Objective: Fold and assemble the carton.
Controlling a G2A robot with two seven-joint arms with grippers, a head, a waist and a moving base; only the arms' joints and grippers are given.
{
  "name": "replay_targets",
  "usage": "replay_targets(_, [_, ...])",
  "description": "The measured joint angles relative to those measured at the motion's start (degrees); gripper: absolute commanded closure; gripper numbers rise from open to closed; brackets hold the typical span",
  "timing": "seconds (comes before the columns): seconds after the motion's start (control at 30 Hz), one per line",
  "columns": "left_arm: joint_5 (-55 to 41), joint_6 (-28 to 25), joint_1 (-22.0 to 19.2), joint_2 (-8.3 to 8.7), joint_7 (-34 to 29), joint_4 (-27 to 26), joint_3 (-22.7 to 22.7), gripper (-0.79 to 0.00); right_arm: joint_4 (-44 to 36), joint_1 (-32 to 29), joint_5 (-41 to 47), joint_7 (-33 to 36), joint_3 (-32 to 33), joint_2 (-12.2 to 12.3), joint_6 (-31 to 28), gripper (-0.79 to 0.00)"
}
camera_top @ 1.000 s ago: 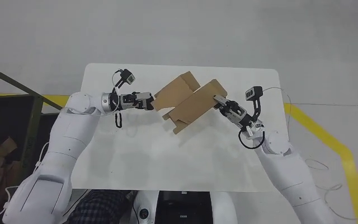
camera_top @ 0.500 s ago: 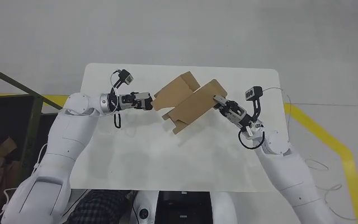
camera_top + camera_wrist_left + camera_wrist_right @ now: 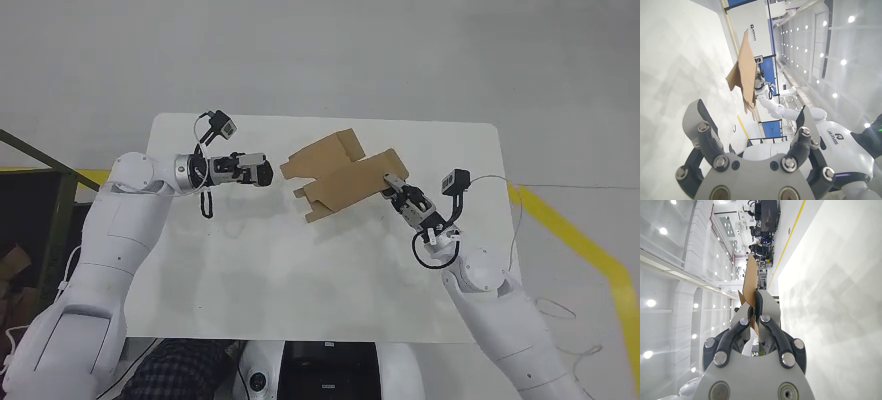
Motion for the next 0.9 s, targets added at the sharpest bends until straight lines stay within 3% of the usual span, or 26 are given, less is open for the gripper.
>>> replay_targets(0.23, [-3.57,1.18,-0.44,-0.67,-1.12,0.03,1.78,-0.785,-2.93,-2.97,-2.05,-2.73,0.81,-0.15,0.76,0.0])
replay_targets(0.53, [-8.39,2.36,-3.01,-2.72,-1.01,5.11,5.51,-0.785,-3.57,-3.66,-3.39,-3.59,0.85,-0.67,0.31,0.0])
replay_targets(0.9, [-11.05,3.89,-5.08,-4.39,-3.52,7.76,8.05,-0.785,-2.65,-3.48,-5.75,-5.55,0.21,-1.48,-0.41,0.0])
